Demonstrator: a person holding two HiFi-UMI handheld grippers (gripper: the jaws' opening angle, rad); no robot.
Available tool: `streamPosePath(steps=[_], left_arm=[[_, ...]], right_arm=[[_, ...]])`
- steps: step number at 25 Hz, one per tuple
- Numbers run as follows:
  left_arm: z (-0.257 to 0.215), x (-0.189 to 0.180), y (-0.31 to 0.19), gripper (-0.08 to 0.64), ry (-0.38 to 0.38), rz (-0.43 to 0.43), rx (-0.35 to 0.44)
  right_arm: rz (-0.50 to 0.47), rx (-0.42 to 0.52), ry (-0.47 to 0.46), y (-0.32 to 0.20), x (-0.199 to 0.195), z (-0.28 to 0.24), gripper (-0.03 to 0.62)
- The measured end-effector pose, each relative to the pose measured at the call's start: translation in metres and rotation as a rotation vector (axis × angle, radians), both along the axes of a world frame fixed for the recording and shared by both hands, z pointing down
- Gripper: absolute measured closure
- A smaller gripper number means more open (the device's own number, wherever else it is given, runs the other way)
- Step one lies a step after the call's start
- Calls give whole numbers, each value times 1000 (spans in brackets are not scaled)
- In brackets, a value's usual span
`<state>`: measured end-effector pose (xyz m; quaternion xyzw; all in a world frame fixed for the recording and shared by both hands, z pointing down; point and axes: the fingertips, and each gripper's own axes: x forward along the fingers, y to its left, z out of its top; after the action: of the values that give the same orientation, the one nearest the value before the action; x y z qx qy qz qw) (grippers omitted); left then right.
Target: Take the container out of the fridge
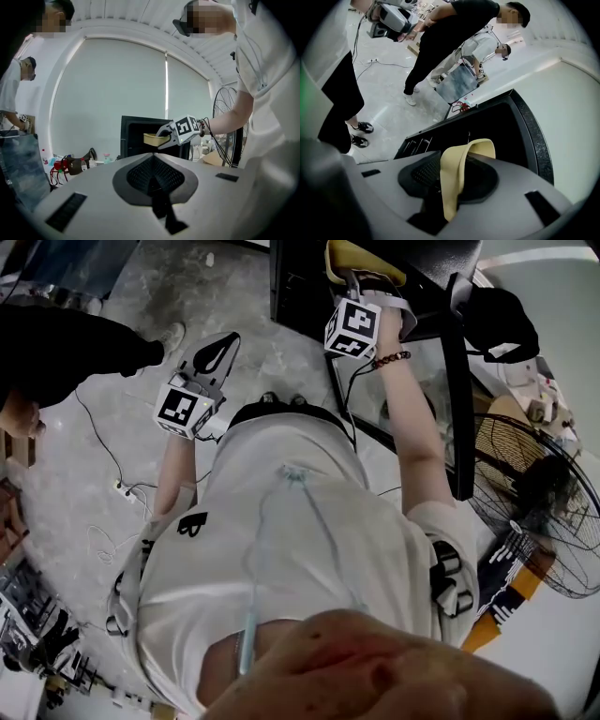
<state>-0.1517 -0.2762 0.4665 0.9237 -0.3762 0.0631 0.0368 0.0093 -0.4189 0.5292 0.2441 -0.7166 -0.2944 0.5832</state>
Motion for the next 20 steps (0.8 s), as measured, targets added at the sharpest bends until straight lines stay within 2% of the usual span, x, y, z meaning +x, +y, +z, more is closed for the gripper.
streamPosePath(steps=[10,20], left_arm=[[3,3,5,552,-25,9,0],[2,11,8,552,-8,37,0]], right_arm=[[-21,-46,-31,46,-11,-11,476],[-43,-92,-49,93,-18,-27,476]])
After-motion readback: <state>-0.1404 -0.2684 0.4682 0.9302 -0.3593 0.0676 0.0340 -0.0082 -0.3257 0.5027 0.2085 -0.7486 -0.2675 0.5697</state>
